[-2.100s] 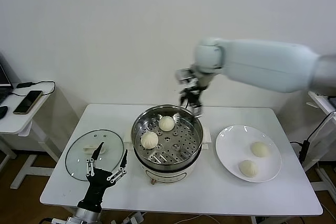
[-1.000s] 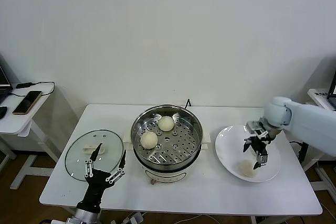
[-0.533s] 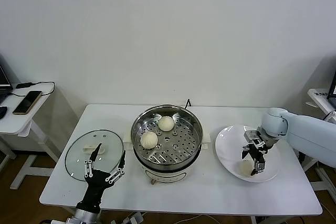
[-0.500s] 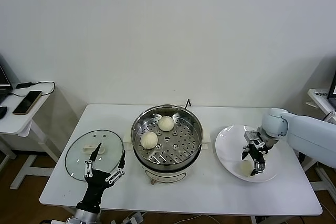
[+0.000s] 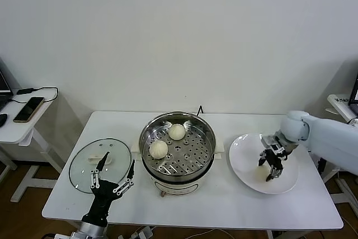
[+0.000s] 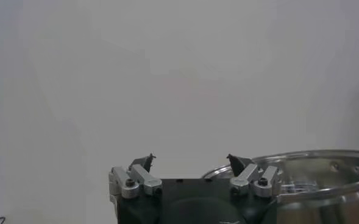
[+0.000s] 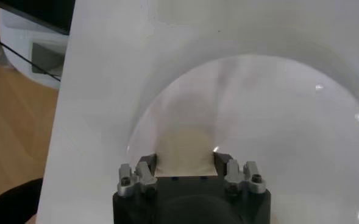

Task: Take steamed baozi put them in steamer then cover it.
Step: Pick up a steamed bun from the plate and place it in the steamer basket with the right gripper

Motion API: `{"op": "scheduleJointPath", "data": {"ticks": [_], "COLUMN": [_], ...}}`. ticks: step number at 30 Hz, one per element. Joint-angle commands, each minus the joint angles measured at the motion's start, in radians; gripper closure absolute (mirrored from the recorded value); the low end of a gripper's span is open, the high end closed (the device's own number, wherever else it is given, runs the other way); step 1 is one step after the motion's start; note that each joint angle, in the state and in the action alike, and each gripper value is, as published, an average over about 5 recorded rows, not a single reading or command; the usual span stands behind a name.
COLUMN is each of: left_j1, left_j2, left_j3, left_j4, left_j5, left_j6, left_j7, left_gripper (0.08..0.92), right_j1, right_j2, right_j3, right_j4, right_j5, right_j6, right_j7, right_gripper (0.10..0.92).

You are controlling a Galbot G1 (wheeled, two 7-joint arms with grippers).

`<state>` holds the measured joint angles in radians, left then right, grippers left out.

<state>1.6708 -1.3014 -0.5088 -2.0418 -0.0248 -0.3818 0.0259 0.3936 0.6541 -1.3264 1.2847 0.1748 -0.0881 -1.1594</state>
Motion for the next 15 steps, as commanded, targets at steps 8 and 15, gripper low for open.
{"op": "scheduleJointPath", "data": {"ticks": [8,15], "left_j1": [-0.001,0.003], "left_j2": [0.009,0.012], "left_j3": [0.003,0.005], "left_j4": [-0.008,-0.009], "left_j5": [-0.003,-0.004], "left_j6": [0.0,-0.004], "left_j7": [-0.001,-0.001], "left_gripper": [0.177,0.177], "right_j1": [0.514,0.566], "right_j2": [0.268,0.386], "right_j3": [-0.109,-0.099], "right_j4": [0.094,0.244], "right_j5": [0.079,0.072], "right_j6": [0.293,0.402], "right_j7": [-0.118,-0.092], "right_gripper": [0.373,0.386]}}
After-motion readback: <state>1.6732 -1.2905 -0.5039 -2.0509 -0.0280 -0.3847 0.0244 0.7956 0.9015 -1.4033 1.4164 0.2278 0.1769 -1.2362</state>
